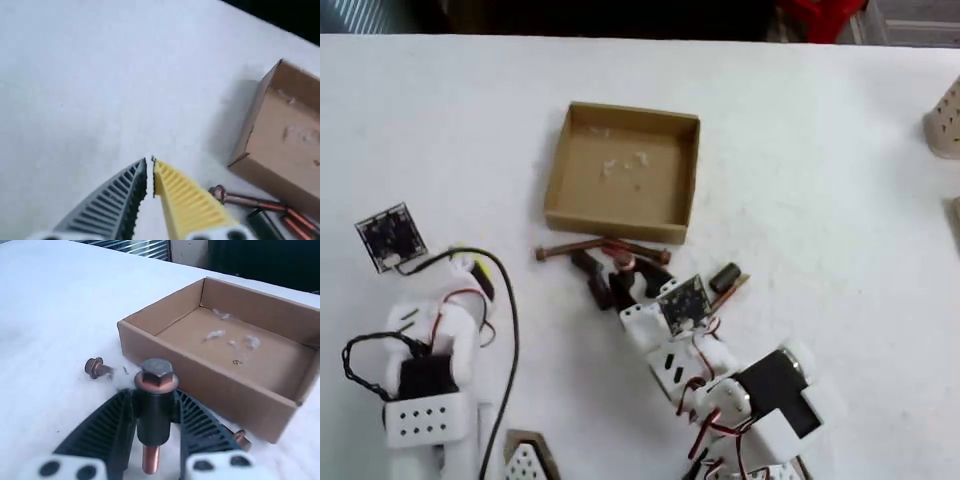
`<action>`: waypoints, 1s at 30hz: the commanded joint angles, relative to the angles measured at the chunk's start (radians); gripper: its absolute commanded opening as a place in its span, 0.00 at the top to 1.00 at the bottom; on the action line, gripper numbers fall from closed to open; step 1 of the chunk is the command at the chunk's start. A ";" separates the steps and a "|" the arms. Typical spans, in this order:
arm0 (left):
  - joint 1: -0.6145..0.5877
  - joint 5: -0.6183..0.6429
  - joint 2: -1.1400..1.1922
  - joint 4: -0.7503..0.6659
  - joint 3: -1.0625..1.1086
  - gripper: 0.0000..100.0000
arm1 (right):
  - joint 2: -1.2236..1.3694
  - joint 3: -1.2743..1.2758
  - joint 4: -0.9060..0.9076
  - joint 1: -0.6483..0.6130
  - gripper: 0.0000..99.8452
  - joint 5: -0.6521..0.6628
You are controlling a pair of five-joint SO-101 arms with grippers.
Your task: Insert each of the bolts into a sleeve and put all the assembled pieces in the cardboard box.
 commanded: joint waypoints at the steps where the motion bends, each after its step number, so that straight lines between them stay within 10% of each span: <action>1: -0.031 -0.100 -0.015 0.003 0.063 0.98 | -0.013 0.002 -0.027 0.018 0.98 0.000; 14: -0.025 -0.236 -0.015 -0.014 0.230 0.98 | -0.255 -0.018 0.189 0.097 0.98 0.000; 30: -0.025 -0.235 -0.015 -0.110 0.269 0.98 | -1.061 -0.370 1.431 0.234 0.98 -0.002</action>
